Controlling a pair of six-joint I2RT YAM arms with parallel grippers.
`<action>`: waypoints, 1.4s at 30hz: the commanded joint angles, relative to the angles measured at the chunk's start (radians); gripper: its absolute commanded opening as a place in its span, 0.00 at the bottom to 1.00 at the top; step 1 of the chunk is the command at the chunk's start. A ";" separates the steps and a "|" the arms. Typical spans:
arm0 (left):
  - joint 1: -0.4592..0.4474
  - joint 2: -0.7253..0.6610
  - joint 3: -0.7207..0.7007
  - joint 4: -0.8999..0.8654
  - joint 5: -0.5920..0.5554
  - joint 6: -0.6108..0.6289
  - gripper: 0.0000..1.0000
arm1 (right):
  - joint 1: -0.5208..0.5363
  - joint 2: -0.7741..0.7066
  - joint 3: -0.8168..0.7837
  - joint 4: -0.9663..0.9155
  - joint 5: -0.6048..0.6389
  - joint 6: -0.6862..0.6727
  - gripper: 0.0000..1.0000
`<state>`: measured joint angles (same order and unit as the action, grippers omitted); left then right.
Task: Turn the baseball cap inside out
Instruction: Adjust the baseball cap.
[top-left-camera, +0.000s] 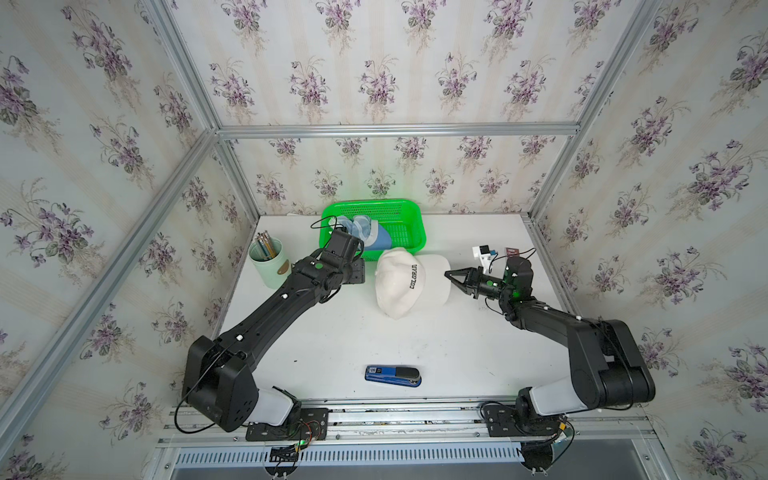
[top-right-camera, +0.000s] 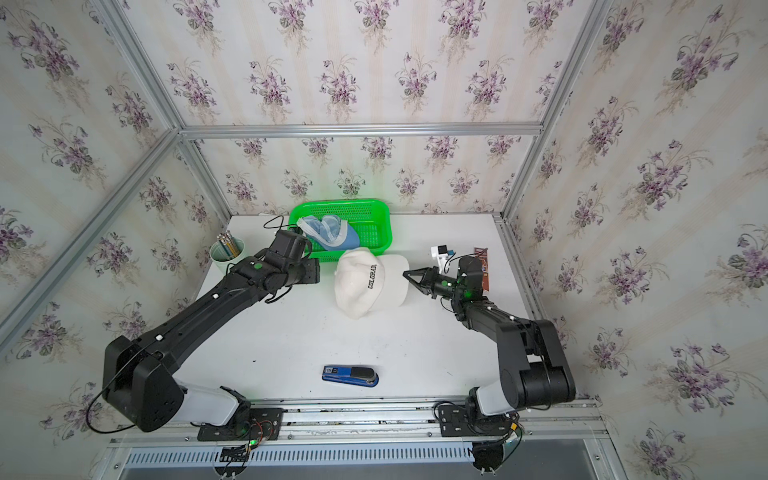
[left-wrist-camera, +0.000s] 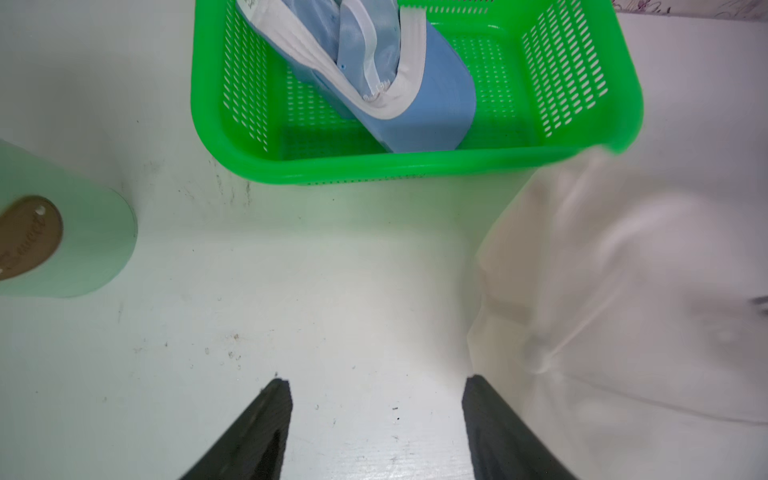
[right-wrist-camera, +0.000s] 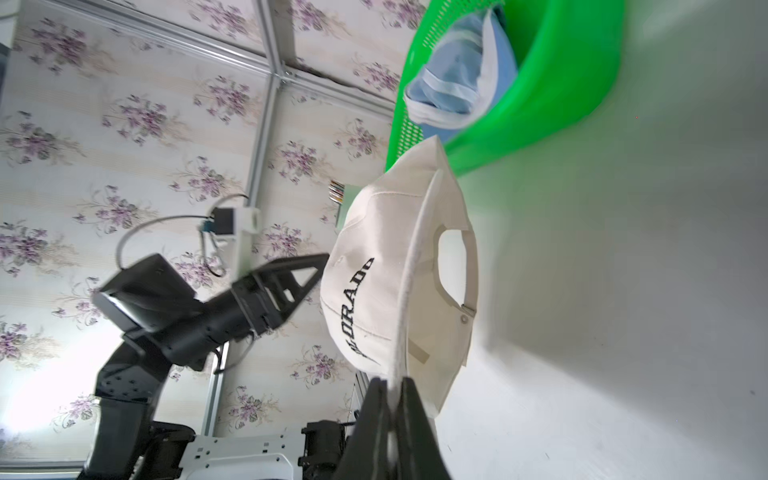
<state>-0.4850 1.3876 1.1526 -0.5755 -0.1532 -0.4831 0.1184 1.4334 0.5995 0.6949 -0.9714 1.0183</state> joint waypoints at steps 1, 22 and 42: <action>-0.072 -0.122 -0.101 0.157 -0.100 0.026 0.70 | -0.002 -0.087 0.022 0.041 0.140 0.213 0.00; -0.663 0.341 -0.325 1.685 -0.654 1.257 0.66 | 0.056 -0.458 0.080 -0.445 0.585 0.836 0.00; -0.540 0.792 0.102 1.999 -0.527 1.892 0.65 | 0.065 -0.420 0.101 -0.426 0.519 0.904 0.00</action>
<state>-1.0325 2.1654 1.2263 1.3739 -0.7238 1.3174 0.1829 1.0107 0.7013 0.2047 -0.4244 1.9091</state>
